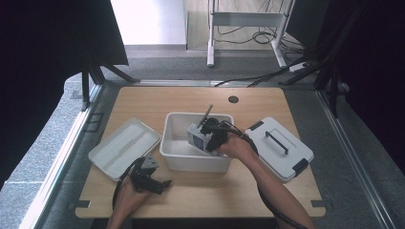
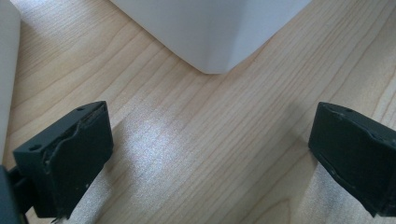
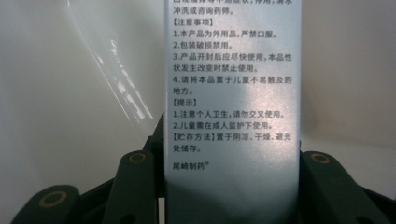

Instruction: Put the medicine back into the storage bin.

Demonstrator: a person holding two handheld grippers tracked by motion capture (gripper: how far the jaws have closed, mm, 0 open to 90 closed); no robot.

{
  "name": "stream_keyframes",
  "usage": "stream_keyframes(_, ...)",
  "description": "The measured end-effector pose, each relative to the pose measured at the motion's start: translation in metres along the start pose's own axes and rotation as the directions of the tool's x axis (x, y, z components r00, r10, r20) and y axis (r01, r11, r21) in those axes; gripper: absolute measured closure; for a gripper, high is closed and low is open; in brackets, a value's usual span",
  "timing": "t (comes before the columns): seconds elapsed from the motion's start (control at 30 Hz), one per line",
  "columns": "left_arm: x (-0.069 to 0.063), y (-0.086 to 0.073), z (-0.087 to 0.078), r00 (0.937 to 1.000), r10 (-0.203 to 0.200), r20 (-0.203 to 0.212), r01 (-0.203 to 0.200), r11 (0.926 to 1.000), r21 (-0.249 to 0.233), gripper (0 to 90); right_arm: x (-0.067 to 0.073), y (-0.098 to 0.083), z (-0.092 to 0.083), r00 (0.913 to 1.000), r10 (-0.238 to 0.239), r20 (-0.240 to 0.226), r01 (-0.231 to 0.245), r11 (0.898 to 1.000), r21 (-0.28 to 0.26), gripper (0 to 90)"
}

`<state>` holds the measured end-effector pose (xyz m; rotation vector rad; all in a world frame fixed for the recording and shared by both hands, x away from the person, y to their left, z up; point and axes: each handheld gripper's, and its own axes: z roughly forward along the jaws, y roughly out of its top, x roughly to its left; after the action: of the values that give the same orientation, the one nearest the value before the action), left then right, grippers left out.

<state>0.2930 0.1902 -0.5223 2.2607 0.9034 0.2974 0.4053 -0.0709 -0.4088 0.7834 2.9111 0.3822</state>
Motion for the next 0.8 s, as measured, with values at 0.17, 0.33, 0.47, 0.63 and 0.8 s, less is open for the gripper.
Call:
stream_keyframes(0.17,0.0,0.0,0.0,1.0,0.001,0.0,-0.001,1.0,0.001,0.0,0.001,0.0,0.01,1.0,0.0,0.001,0.0,0.999,0.035,55.1)
stream_keyframes(0.33,0.0,0.0,0.0,1.0,-0.001,-0.001,0.001,1.0,0.0,0.0,-0.001,0.001,0.01,0.9999,0.012,-0.003,-0.012,1.0,0.022,47.0)
stream_keyframes(0.47,0.0,0.0,0.0,1.0,-0.002,-0.002,0.002,1.0,-0.001,0.0,-0.002,0.001,0.001,0.9995,0.016,-0.029,-0.016,1.0,-0.007,44.2)
stream_keyframes(0.63,0.0,0.0,0.0,1.0,-0.004,-0.002,0.004,1.0,0.0,0.0,-0.004,-0.003,-0.015,0.9985,0.024,-0.05,-0.028,0.997,-0.071,39.4)
stream_keyframes(0.8,-0.001,0.0,0.0,1.0,-0.005,-0.004,0.005,1.0,0.001,0.0,-0.005,-0.012,-0.035,0.9985,0.026,-0.047,-0.033,0.988,-0.148,32.9)
